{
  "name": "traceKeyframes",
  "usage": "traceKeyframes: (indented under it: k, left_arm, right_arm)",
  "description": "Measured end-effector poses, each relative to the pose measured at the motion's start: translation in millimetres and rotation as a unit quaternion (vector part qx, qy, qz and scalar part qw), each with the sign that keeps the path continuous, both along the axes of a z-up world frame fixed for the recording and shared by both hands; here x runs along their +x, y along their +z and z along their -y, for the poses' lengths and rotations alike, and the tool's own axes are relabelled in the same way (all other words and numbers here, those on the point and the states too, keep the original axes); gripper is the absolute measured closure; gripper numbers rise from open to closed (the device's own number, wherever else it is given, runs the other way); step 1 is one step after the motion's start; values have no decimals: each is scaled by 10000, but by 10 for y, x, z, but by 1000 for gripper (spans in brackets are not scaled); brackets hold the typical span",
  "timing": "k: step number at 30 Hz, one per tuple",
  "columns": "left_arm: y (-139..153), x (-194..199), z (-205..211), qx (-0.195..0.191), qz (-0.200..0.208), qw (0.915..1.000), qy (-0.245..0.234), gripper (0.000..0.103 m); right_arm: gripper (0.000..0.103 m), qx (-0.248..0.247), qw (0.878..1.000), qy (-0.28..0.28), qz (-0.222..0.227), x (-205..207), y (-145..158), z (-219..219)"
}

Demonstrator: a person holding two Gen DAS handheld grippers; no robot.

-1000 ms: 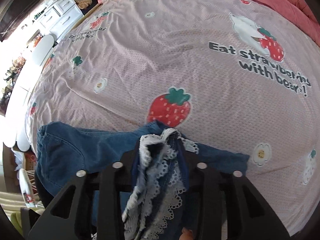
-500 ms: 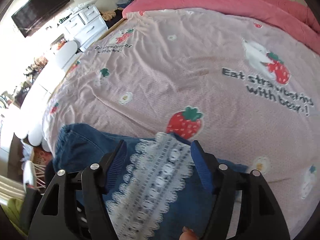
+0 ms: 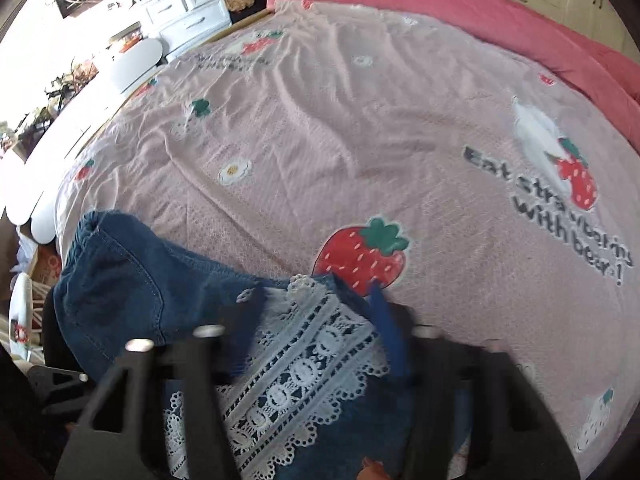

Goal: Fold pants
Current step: 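Lay the lace hems flat on the denim and open both grippers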

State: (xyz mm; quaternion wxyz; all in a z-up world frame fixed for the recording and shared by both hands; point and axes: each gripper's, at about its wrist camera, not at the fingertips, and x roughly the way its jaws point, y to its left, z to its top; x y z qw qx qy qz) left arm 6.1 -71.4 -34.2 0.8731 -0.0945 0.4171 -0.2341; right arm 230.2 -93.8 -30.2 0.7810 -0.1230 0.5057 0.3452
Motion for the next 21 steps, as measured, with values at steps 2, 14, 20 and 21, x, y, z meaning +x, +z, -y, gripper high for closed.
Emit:
traceKeyframes:
  k: [2, 14, 20, 21]
  left_arm:
    - [-113, 65, 41, 88, -129, 9999, 73, 92]
    - [-165, -131, -5, 384, -165, 9991, 111, 99]
    - [-233, -105, -43, 345, -263, 9989, 166, 96]
    - [-232, -107, -55, 318, -269, 9990, 151, 96]
  right_arm:
    - [87, -36, 10000, 48, -2, -20, -36, -7]
    - [93, 366, 9982, 406, 237, -300, 187, -54]
    - [70, 273, 9992, 238, 179, -225, -19, -108]
    - [67, 333, 9990, 201, 208, -234, 9, -78]
